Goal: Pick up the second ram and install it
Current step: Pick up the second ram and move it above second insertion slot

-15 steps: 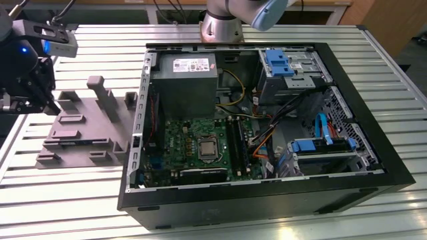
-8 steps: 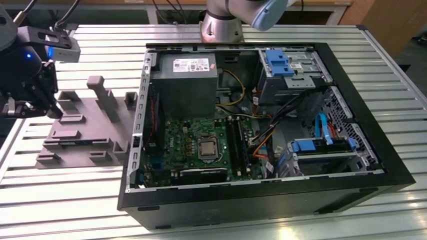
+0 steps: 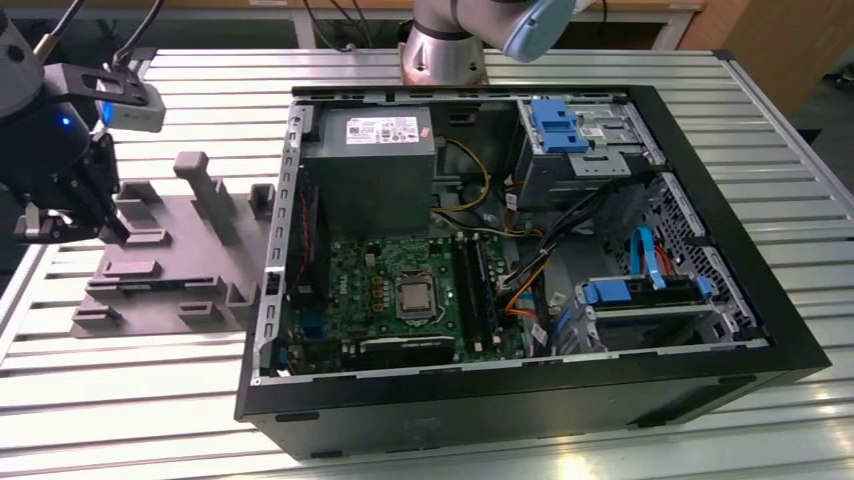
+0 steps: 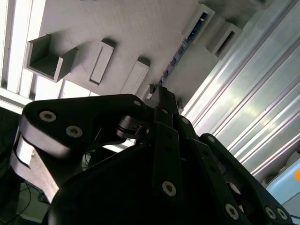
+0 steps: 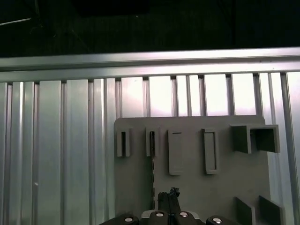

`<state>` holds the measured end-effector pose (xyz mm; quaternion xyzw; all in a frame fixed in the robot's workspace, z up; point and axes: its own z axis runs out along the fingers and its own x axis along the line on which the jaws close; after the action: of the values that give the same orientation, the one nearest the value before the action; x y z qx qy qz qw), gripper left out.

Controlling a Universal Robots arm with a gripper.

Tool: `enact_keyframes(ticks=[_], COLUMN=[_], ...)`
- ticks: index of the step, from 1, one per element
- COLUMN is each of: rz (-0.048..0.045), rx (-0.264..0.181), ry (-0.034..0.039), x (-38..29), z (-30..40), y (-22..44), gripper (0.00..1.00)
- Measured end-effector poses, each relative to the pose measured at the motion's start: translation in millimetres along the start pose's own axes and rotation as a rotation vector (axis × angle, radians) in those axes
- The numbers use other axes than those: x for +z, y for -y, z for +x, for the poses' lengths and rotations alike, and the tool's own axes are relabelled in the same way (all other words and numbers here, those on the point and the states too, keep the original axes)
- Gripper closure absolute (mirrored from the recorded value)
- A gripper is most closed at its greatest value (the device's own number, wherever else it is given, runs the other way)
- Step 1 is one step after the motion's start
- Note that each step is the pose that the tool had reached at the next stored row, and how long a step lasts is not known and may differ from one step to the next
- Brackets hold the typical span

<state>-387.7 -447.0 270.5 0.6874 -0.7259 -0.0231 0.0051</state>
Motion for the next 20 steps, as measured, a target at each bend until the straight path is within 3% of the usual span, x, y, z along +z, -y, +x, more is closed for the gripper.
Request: enact_keyframes(ticks=[6,20], rz=[-0.0003,-0.0004], rx=[-0.025,-0.049], ry=[-0.0072,-0.0144], x=[6.8,21.3], z=[0.3,7.6], y=[0.3,1.2], gripper=[0.89,0.89])
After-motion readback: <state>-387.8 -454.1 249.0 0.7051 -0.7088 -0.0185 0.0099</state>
